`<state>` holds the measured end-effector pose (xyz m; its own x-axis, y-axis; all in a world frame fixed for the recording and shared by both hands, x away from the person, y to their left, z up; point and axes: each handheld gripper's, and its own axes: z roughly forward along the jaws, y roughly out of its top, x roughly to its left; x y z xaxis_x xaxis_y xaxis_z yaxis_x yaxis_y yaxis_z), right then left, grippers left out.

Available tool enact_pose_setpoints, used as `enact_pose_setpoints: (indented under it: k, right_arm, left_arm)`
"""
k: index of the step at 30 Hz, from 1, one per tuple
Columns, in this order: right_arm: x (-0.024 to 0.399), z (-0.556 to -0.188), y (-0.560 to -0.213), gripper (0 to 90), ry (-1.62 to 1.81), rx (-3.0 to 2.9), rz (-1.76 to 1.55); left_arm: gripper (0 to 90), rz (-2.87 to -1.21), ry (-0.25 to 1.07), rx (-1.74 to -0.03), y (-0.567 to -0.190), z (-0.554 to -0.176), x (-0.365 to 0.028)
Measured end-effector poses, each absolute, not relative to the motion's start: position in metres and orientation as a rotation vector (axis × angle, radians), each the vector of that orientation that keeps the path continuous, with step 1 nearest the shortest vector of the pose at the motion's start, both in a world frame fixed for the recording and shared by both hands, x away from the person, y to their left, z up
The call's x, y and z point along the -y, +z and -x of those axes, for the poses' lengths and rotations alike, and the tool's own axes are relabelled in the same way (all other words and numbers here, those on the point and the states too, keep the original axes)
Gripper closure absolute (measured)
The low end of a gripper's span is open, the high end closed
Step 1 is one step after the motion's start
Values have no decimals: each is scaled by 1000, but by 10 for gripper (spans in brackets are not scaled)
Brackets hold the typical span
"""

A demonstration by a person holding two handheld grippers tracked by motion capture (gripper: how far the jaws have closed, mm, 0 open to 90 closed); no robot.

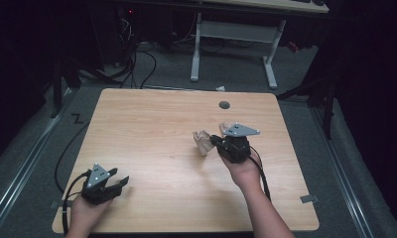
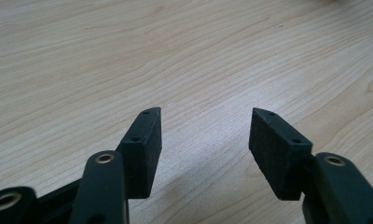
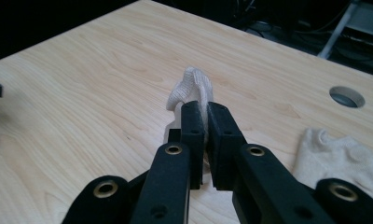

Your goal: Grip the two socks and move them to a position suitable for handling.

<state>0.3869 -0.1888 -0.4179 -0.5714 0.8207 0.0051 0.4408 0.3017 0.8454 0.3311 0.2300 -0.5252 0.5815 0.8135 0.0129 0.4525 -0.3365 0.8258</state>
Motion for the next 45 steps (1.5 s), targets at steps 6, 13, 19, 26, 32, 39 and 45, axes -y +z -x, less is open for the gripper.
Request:
enact_pose_setpoints:
  k: [6,13,19,26,32,39,45]
  right_arm:
    - [171,-375,-404,861,1241,-2161,-1033]
    - [127,-359,-401,862,1326,-2232,-931]
    - [91,-350,-410,862,1386,-2310,-861]
    - [71,-345,-421,862,1400,-2356,-833]
    - [79,-347,-427,862,1354,-2344,-869]
    - [98,-351,-442,862,1309,-2322,-946]
    - [117,-350,-457,862,1292,-2301,-1023]
  left_arm:
    - [444,-1982,548,-1010,-525,-331,-230]
    - [444,-1978,548,-1007,-524,-330,-230]
    - [443,-1975,551,-1007,-524,-330,-230]
    - [443,-1968,550,-1010,-524,-330,-231]
    - [443,-1972,551,-1007,-523,-330,-230]
    - [443,-1983,547,-998,-524,-329,-227]
    - [443,-1989,547,-988,-524,-328,-224]
